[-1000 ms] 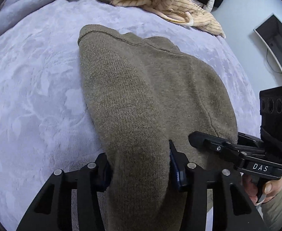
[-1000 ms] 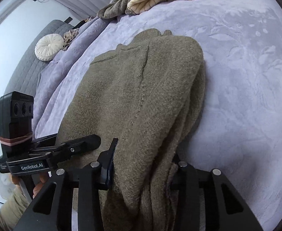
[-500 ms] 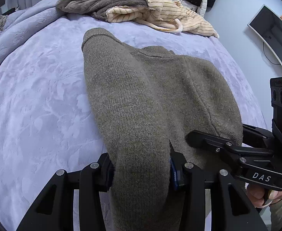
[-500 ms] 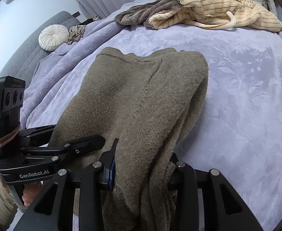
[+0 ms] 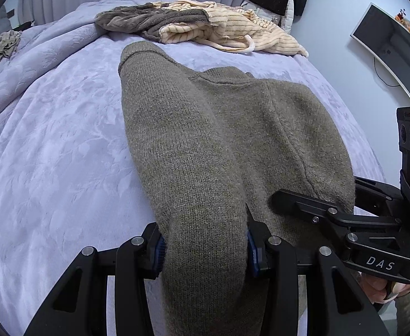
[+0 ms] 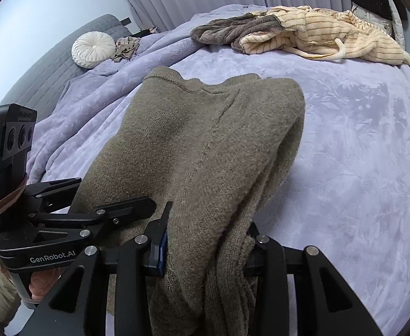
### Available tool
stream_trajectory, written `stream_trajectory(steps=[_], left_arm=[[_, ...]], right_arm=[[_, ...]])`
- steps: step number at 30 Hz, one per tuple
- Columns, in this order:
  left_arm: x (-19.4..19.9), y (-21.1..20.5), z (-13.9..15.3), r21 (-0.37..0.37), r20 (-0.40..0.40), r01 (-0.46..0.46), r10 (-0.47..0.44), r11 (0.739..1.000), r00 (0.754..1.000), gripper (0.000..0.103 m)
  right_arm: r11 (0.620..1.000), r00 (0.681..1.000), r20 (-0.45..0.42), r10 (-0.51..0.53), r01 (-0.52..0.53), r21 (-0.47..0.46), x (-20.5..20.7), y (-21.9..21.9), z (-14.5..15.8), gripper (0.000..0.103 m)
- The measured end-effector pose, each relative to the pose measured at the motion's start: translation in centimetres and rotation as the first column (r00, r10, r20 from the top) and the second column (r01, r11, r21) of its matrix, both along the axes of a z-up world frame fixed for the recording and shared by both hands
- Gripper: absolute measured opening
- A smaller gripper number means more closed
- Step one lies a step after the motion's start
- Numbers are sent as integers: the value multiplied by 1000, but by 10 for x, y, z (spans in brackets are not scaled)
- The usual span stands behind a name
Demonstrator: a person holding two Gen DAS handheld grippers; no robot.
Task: Fold small clothes
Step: 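Lift the sweater edge with both grippers and fold it over the bundle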
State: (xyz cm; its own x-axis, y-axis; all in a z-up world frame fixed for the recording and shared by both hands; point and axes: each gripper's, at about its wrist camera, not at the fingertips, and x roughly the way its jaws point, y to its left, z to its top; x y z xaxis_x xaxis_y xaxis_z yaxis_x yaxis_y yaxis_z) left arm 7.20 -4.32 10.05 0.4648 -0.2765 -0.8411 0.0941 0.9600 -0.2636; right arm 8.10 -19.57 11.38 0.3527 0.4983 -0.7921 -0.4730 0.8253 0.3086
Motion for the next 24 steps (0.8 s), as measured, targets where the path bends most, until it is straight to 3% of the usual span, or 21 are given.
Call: stream_trajectory(steps=[14,24], left_arm=[[-77,3,10,42,36,-12,11,999,999,46],[-110,2,7,54,40,-7,5,999,999,46]], right_arm=[[999,999,45,26,-25,-20,-76,14,10,39],[999,998,59,35,-33,-32,-112,18,9,39]])
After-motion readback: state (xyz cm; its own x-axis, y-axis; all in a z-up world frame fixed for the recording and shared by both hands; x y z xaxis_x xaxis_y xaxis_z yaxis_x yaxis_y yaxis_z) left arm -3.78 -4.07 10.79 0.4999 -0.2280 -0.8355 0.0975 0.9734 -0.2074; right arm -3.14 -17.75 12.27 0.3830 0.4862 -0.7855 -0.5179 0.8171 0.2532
